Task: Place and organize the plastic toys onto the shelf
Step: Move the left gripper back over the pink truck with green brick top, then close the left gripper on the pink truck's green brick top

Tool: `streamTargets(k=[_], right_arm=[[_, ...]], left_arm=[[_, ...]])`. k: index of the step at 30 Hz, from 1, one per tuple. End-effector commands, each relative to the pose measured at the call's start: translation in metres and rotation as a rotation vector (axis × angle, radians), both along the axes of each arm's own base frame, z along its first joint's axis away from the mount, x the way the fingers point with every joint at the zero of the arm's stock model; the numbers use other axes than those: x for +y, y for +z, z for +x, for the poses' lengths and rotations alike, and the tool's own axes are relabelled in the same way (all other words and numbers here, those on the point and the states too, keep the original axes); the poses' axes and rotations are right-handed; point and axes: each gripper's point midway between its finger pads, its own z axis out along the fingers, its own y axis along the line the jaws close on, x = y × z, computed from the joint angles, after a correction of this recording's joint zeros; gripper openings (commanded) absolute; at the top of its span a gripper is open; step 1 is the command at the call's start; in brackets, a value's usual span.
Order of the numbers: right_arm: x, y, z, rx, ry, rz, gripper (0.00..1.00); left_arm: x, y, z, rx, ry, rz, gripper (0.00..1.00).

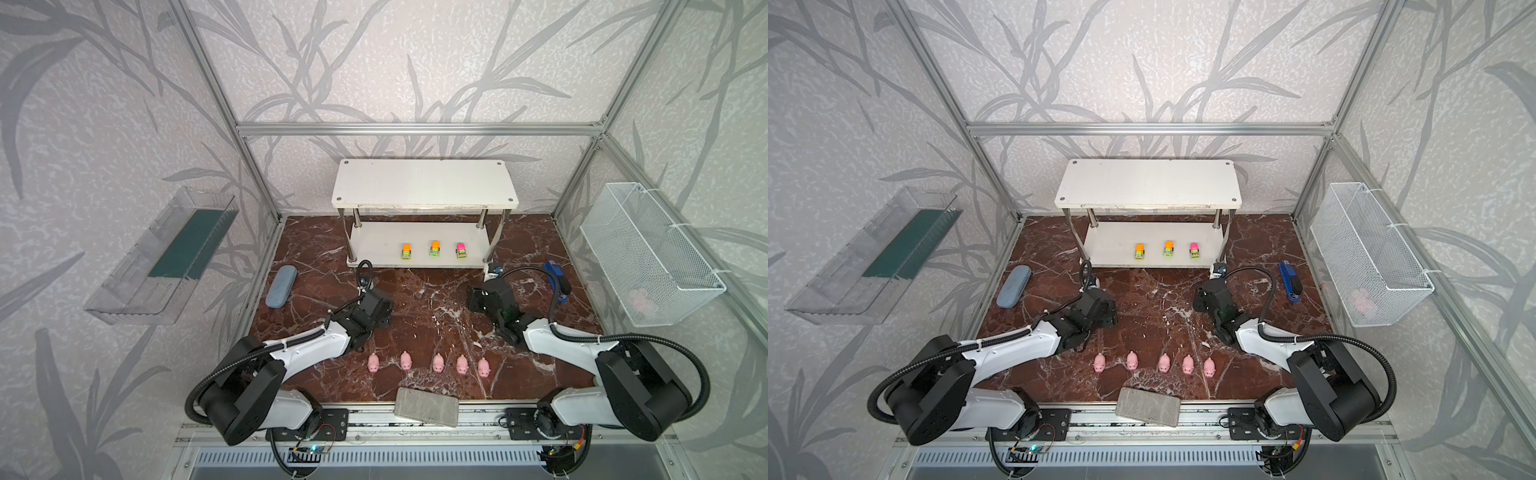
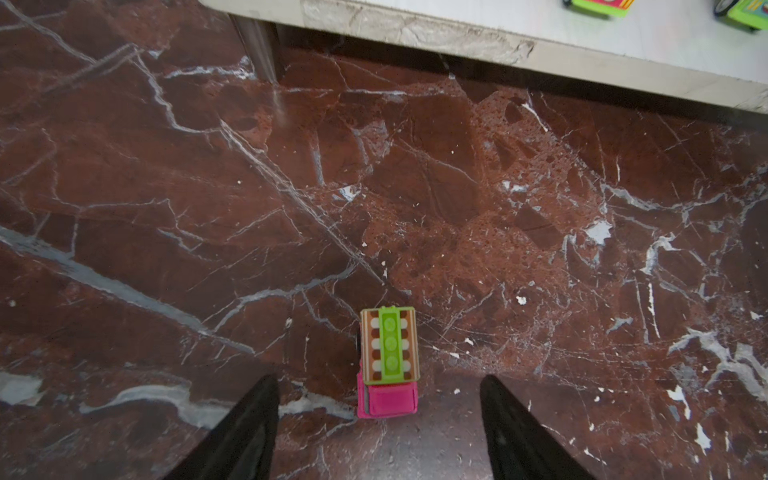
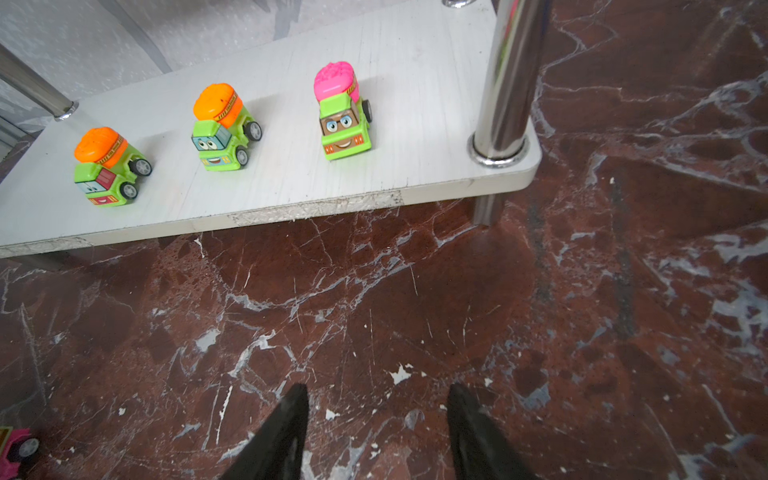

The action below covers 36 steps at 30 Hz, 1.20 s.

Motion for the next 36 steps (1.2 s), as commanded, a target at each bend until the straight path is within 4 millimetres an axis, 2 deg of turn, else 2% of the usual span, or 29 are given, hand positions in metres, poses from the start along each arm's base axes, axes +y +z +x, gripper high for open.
streamTargets(k=[1, 4, 18, 36], right_arm=[[-0.002, 0.006, 0.001, -0.017, -0.008, 0.007, 0.55], [-0.002, 0.007, 0.001, -0.019, -0.008, 0.006, 0.55], [0.000, 0.003, 0.003, -0.011, -0.004, 0.009, 0.55], [0.000, -0.002, 0.003, -0.002, -0.005, 0.005, 0.55]], left_arm=[[-0.005, -0.003, 0.006, 0.007, 0.023, -0.017, 0.73], [0.000, -0.008, 0.009, 0.031, 0.068, 0.017, 0.69], [-0.002, -0.023, 0.014, 0.078, 0.069, 0.075, 0.59], [0.000, -0.027, 0.018, 0.077, 0.082, 0.089, 0.33]])
